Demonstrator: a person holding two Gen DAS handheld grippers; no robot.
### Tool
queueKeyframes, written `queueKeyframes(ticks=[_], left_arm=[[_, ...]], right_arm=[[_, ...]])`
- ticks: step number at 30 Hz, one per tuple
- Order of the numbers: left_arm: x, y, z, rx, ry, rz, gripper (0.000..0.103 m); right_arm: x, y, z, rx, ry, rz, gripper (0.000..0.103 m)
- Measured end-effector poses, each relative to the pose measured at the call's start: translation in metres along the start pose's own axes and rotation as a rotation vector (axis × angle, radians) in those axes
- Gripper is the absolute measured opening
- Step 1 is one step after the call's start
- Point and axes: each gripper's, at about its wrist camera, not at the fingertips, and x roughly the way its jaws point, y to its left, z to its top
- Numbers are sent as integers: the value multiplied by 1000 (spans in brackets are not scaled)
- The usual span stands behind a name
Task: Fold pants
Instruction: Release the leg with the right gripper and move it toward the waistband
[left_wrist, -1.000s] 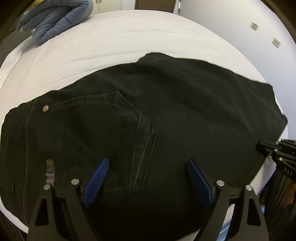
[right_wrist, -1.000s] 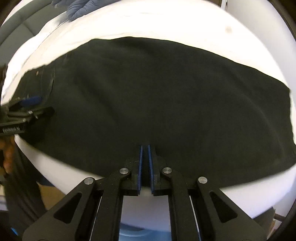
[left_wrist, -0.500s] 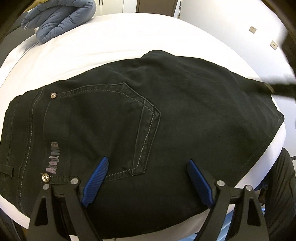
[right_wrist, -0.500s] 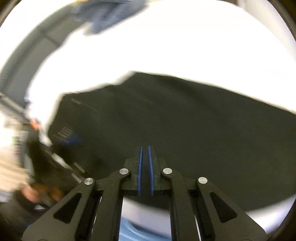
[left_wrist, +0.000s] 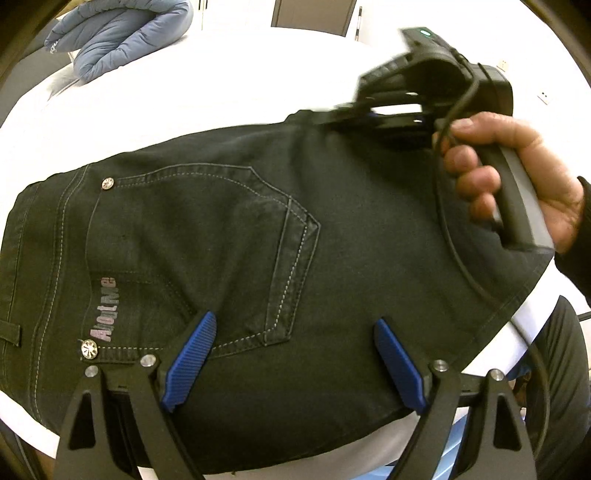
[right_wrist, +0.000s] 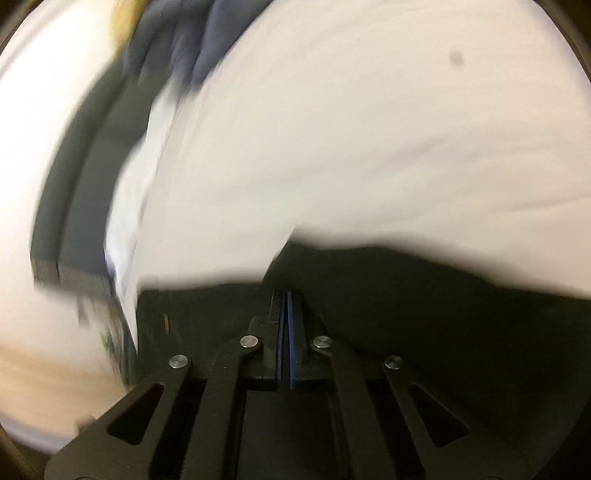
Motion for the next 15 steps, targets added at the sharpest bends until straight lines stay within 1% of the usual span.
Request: queueKeyframes(ticks=[1,2,3,4,5,6,8,9,10,11,12,13,14,15], left_arm=[[-3,2,-2,0,-1,-1,88],[-3,2,-3,0,-2,0,88],[-2,2,-2,0,-3,0,88],[0,1,-2,1,-4,0,88],[1,-1,-1,0,-4,1,88],[0,-3,0,0,-4,2,88],[0,-4,0,0,1,6,88],[1,-4,1,1,5,7,88],[2,-5,2,2,9,7,88],[2,-6,4,3,12,7,88],[3,-7,5,4,15,7,88],[3,-7,6,5,18,6,88],[3,-7,6,5,19,4,88],[4,-7,7,5,20,4,88]], right_arm=[[-11,-9,1,40,-57,-28,0],[-22,-18,-2,110,-90,-4,6],[-28,-16,-8,132,-93,35,8],[-32,-11,-13,120,-93,76,9],[-33,4,-27,70,-76,143,9],[-27,20,-44,13,-21,201,9],[-12,33,-72,-52,82,231,9],[-5,27,-87,-69,114,206,9],[-1,14,-96,-53,123,179,8],[-3,-7,-99,9,112,227,0],[-13,-28,-99,84,85,277,0],[-23,-43,-97,121,53,278,0],[-44,-65,-93,158,-11,244,0],[-61,-84,-90,187,-55,222,0]])
